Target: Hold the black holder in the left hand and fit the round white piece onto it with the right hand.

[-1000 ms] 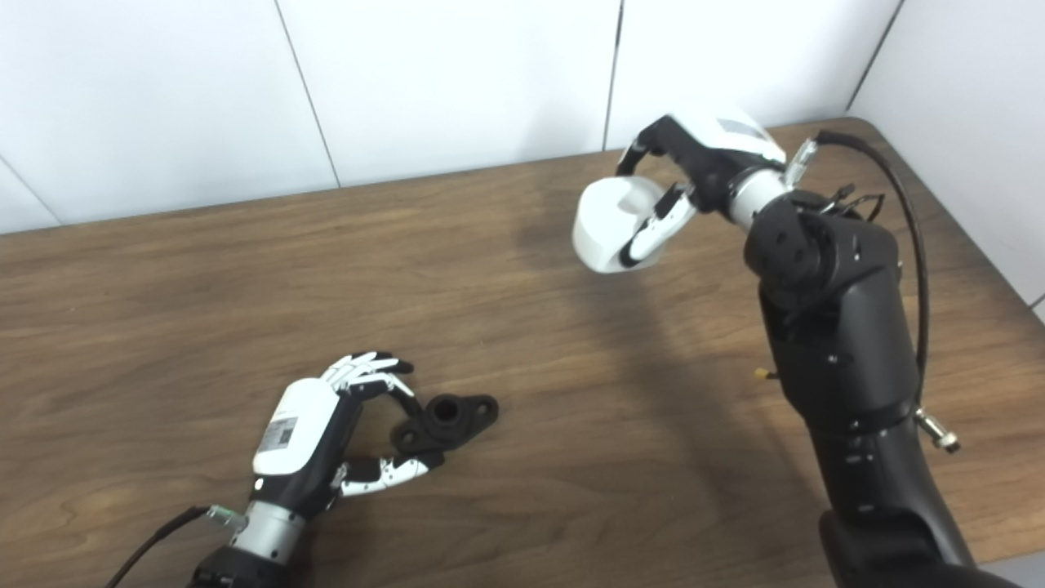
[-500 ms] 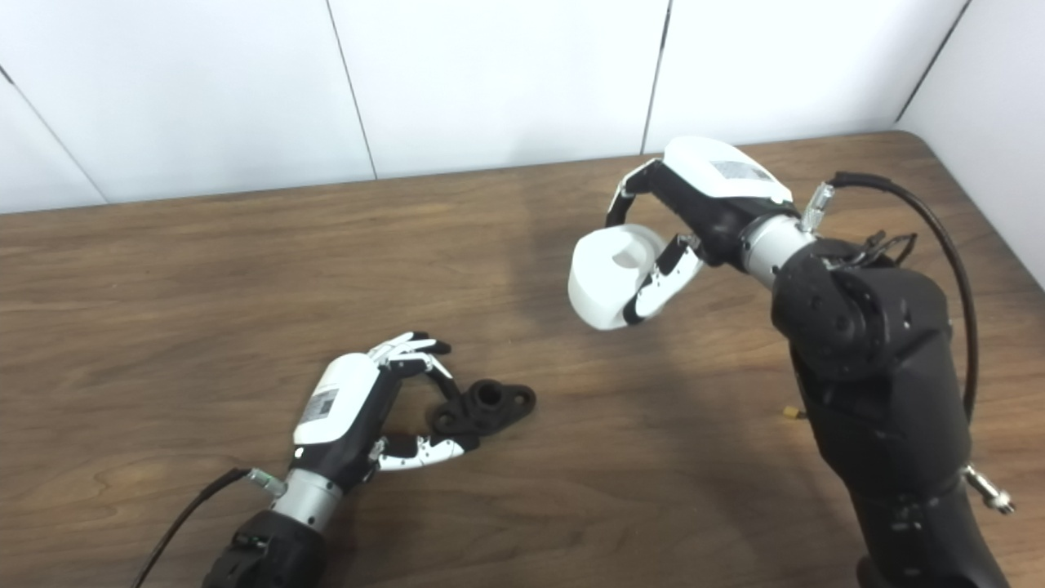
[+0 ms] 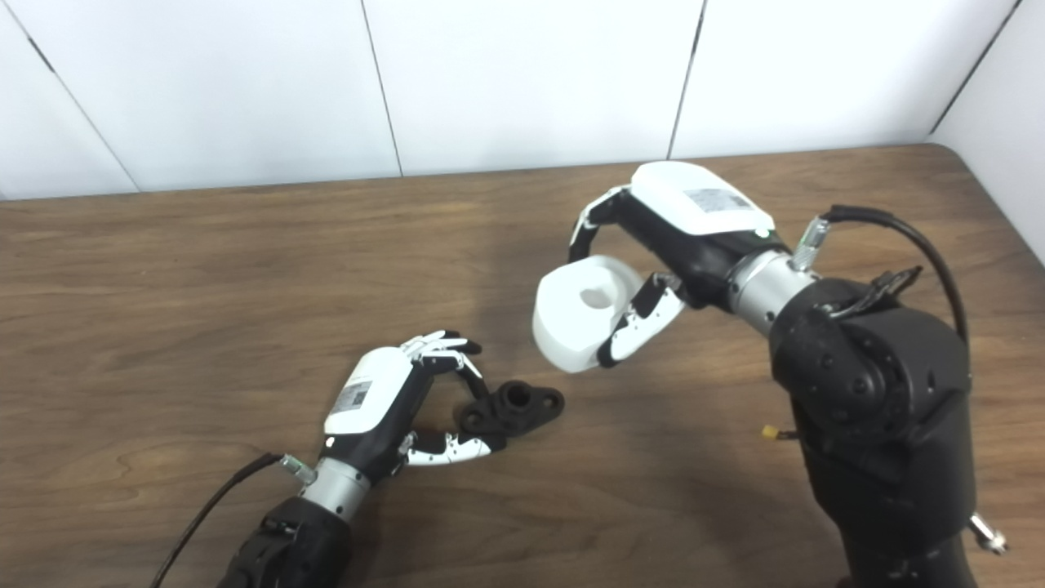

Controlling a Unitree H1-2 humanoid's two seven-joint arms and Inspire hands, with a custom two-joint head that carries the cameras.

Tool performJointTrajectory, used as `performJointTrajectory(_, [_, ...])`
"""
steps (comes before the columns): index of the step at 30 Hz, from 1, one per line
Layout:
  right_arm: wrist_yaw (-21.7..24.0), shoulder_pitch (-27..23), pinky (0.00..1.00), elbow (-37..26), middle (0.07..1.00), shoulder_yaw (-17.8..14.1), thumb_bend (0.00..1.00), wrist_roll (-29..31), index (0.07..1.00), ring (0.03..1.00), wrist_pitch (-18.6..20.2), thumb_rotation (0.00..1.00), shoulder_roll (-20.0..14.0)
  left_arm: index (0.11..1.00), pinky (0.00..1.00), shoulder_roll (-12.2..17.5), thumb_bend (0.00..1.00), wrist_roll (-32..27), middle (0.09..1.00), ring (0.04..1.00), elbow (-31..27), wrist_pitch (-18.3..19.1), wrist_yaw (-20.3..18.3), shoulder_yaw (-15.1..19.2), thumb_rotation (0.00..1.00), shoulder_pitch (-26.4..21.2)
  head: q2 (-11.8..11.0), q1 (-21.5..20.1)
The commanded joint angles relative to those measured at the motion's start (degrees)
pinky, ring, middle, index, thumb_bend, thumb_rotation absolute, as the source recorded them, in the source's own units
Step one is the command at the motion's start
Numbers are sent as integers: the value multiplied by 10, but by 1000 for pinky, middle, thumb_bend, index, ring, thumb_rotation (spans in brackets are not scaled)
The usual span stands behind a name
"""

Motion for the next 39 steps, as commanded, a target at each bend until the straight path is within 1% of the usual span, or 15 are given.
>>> performJointTrajectory(1, [4,-31,736,-26,779,-2,524,-7,483,863,-3,139,2,489,883,6,517,6,797,883,23,30,-46,-14,51,14,0,1])
performJointTrajectory(6, [10,-34,736,-35,782,-2,525,-7,483,866,0,138,16,488,879,11,518,22,788,875,26,31,-47,-21,50,9,3,6])
performJointTrajectory(11, [12,-40,739,-36,784,-2,524,-3,483,869,-1,138,18,488,874,17,520,55,774,865,29,40,-49,-26,50,4,3,14])
performJointTrajectory(14, [18,-47,742,-38,784,-2,524,-1,483,875,0,138,22,488,877,21,520,65,767,863,31,42,-50,-23,50,2,2,12])
performJointTrajectory(21, [29,-55,729,-46,781,9,524,-11,483,874,-1,139,33,487,866,26,520,83,758,849,40,38,-36,-16,48,0,2,14])
performJointTrajectory(29, [36,-56,713,-50,778,23,525,-16,483,873,-1,140,35,487,872,27,520,86,767,854,37,44,-47,-8,48,0,3,11])
performJointTrajectory(39, [18,-33,702,-35,768,44,525,-1,482,866,-9,140,36,487,858,27,521,90,768,849,34,46,-50,-6,50,0,9,4])
